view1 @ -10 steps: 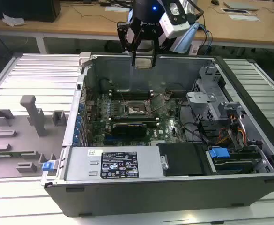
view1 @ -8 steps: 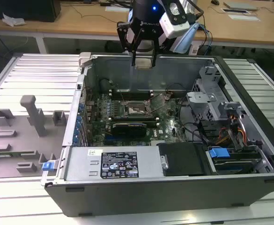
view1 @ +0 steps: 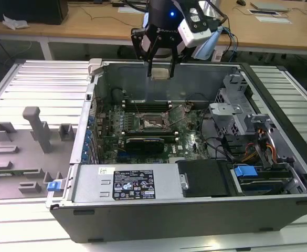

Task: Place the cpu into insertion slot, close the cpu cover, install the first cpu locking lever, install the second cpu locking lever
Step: 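Place the cpu into insertion slot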

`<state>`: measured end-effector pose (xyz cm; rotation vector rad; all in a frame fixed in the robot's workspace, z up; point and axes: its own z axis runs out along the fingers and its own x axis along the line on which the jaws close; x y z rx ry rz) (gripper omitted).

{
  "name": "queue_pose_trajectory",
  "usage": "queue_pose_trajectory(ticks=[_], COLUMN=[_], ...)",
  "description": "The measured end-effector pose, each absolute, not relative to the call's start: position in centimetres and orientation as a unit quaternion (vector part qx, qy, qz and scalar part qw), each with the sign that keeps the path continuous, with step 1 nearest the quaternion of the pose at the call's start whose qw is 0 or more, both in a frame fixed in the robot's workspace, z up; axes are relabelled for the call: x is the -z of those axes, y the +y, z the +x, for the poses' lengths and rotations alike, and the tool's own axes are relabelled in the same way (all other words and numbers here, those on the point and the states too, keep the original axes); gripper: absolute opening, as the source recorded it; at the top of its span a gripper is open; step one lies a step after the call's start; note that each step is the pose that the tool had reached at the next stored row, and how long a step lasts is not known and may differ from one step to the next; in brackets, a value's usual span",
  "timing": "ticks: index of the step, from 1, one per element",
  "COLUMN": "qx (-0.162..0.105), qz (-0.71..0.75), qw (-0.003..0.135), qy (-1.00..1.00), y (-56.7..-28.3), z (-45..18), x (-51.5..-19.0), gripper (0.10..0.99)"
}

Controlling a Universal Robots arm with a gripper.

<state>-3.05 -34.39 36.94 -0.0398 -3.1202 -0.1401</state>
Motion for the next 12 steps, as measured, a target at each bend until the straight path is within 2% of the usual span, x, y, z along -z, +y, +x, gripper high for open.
queue_pose_trajectory(ticks=[12], qx=[0.045], qz=[-0.013], qw=[0.008], qy=[-0.999], y=[-34.4], z=[-3.2], x=[-32.9], gripper=[0.541])
